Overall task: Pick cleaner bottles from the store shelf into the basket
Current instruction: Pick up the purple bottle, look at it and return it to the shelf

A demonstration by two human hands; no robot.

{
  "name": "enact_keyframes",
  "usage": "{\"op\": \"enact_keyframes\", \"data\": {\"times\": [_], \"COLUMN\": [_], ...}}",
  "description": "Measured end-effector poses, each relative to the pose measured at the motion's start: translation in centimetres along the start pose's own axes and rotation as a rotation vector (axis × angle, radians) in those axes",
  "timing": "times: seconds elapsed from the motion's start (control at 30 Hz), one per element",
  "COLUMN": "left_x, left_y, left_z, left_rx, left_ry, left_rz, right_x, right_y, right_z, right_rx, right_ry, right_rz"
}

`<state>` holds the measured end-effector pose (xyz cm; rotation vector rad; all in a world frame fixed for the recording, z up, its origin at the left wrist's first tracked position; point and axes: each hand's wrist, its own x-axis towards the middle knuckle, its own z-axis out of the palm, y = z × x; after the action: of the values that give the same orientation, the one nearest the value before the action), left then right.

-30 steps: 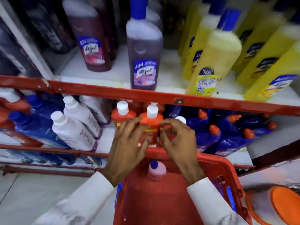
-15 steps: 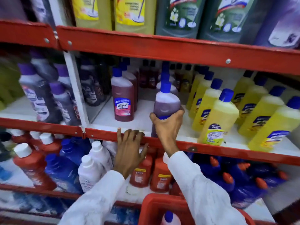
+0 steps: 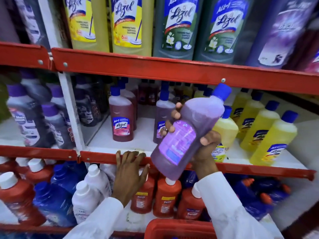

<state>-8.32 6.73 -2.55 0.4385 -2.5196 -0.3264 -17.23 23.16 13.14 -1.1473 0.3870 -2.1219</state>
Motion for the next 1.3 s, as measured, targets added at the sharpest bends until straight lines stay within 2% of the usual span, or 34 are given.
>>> {"op": "enact_keyframes", "data": {"times": [0.1, 0.2, 0.27, 0.33, 0.4, 0.47, 0.53, 0.63, 0.7, 0.97, 1.3], "left_x": [-0.1, -0.1, -0.2, -0.2, -0.1, -0.1, 0.0, 0.1, 0.1, 0.2, 0.2], "left_y": [0.3, 0.3, 0.4, 0.3, 0.3, 0.2, 0.1, 0.0, 0.0, -0.3, -0.2], "left_z": [-0.5, -0.7, -0.7, -0.4, -0.2, 0.0, 0.1, 0.3, 0.4, 0.4, 0.6], "left_rx": [-0.006, -0.020, -0.016, -0.013, -0.008, 0.005, 0.002, -0.005, -0.014, -0.030, -0.033], "left_ry": [-0.022, -0.009, 0.000, 0.012, 0.021, 0.030, 0.042, 0.050, 0.050, 0.023, 0.040], "left_rz": [0.004, 0.012, 0.007, 0.001, 0.002, 0.006, 0.006, -0.001, -0.002, -0.010, -0.014], "right_x": [-0.9, -1.3, -1.7, -2.1, -2.5, -2.2, -1.5, -0.5, 0.0, 1.2, 1.8], "right_y": [-0.1, -0.4, -0.5, -0.2, 0.3, 1.2, 2.1, 3.3, 4.0, 7.0, 8.2], "right_z": [0.4, 0.5, 0.5, 0.4, 0.2, 0.0, -0.1, -0.6, -1.5, -4.6, -5.4], "right_rx": [0.122, 0.141, 0.112, 0.002, -0.202, -0.471, -0.766, -1.103, -1.210, -1.295, -1.356], "right_ry": [-0.109, -0.161, -0.121, 0.050, 0.421, 0.707, 0.895, 1.073, 1.072, 1.058, 1.021], "right_rz": [0.172, 0.126, 0.049, -0.038, -0.172, -0.348, -0.436, -0.430, -0.415, -0.197, -0.169]}}
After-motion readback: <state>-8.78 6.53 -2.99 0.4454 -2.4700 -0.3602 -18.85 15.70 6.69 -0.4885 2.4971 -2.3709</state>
